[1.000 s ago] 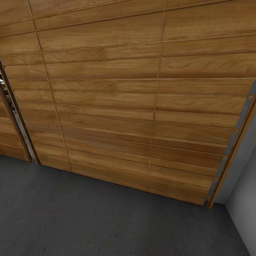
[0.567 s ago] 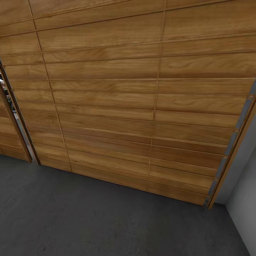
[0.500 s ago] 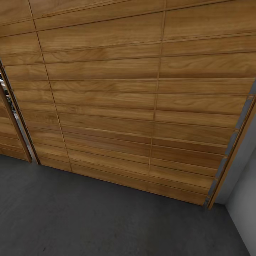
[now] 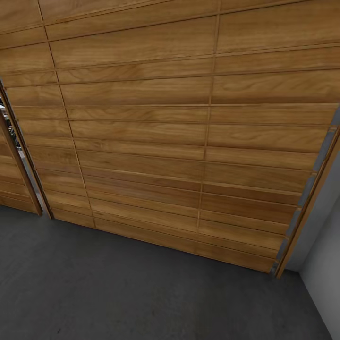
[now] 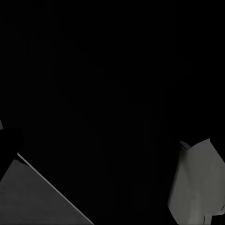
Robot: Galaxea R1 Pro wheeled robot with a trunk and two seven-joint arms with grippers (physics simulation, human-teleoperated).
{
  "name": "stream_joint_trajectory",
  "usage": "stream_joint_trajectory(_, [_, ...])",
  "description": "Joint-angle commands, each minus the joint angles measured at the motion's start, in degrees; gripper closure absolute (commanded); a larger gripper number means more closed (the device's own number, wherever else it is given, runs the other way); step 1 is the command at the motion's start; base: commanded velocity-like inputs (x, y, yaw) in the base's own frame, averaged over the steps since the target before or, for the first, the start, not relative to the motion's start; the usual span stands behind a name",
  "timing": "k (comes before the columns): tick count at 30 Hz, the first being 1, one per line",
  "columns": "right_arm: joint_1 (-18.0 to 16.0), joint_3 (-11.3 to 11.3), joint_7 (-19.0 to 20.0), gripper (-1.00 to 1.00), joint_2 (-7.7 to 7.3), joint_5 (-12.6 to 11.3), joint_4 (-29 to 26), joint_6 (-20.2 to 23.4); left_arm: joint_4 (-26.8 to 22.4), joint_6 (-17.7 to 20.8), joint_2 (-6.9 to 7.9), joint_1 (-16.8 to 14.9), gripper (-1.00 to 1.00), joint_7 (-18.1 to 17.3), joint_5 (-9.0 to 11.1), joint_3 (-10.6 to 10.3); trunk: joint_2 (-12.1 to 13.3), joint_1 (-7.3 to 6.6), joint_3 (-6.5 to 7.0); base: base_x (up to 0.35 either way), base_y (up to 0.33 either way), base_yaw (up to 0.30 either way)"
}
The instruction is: Move the two storage containers from the living room to the garage. In the garage, place one container on the floor and stack the other container on top of it (either order is fine).
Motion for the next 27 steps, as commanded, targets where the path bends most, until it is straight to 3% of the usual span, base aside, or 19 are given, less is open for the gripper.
stream_joint_trajectory(1, [-0.03,-0.02,-0.01,-1.00,0.00,-0.02,0.00,0.00,-0.01,0.02,0.02,-0.03,-1.00,-0.01,-0.01,0.04,-0.02,0.00,-0.04,0.000,0.000,0.000])
stream_joint_trajectory(27, [-0.07,0.11,-0.01,-1.00,0.00,0.05,-0.04,-0.03,-0.10,-1.55,-0.07,-0.01,-1.00,-0.01,-0.01,-0.11,-0.02,0.00,-0.04,0.000,0.000,0.003])
